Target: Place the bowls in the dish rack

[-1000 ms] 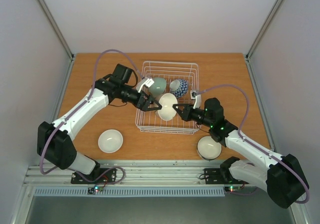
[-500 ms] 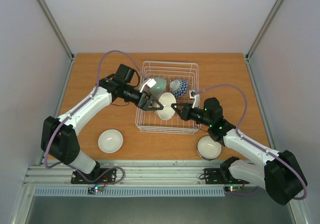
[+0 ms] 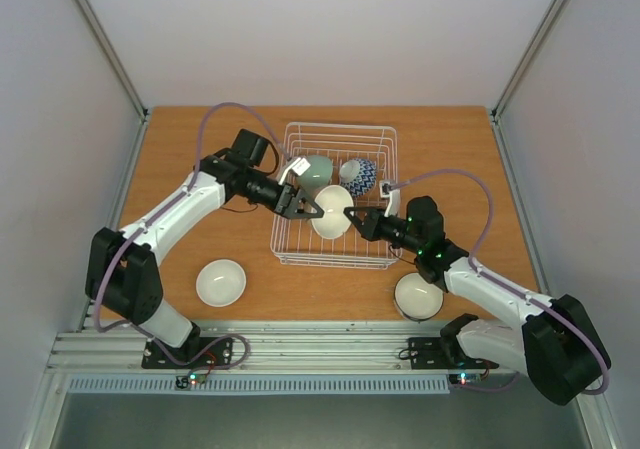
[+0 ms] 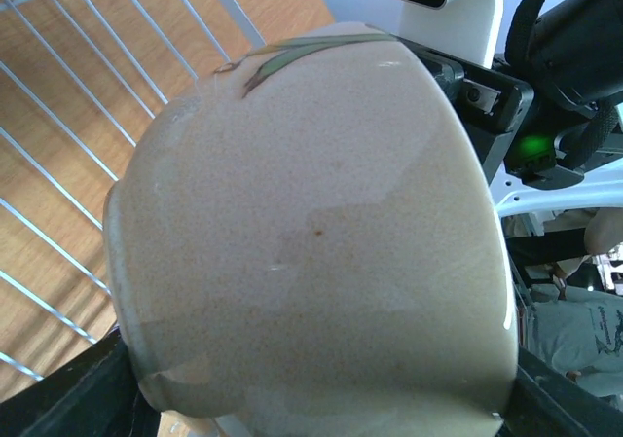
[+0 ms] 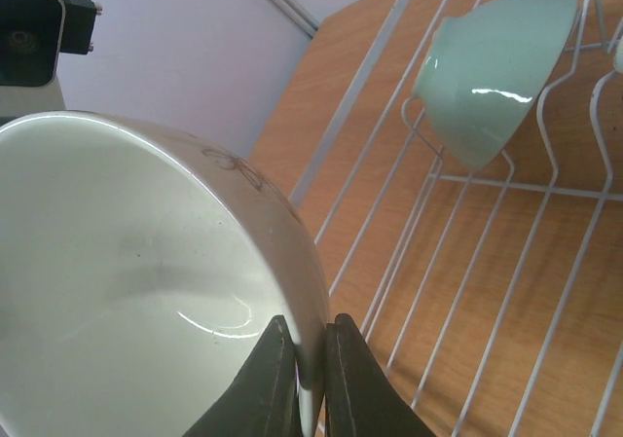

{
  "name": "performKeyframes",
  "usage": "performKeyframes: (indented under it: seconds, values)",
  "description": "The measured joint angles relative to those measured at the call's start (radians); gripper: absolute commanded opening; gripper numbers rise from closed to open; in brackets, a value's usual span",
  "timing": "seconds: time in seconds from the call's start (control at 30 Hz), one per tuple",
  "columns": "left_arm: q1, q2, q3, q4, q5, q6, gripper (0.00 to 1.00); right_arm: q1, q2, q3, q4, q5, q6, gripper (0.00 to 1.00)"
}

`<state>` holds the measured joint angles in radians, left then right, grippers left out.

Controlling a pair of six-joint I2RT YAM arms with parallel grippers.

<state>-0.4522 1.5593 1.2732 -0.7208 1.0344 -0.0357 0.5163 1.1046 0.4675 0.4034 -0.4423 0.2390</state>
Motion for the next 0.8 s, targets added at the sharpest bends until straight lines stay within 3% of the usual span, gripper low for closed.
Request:
performKeyframes:
  seconds: [0.03,0.13,0.23,0.5,0.8]
  values:
    - [0.0,0.004,0.0,0.0,0.001,0.003,0.0,0.0,0.003,0.0,0.0,0.0,0.0,0.13]
    - [0.0,0.014,0.0,0.0,0.002,0.02,0.0,-0.004,0.009,-0.002,0.002,-0.005,0.013,0.55]
    - [-0.011,0.022,0.0,-0.003,-0.016,0.034,0.01,-0.005,0.007,0.001,0.045,-0.025,0.022,0.7]
    - [-0.044,0.018,0.0,-0.005,-0.153,0.062,0.0,-0.005,-0.068,0.001,-0.016,0.003,0.002,0.76]
    - [-0.217,0.011,0.002,-0.008,-0.61,0.117,0.0,-0.005,-0.423,0.035,-0.368,0.173,-0.103,0.81]
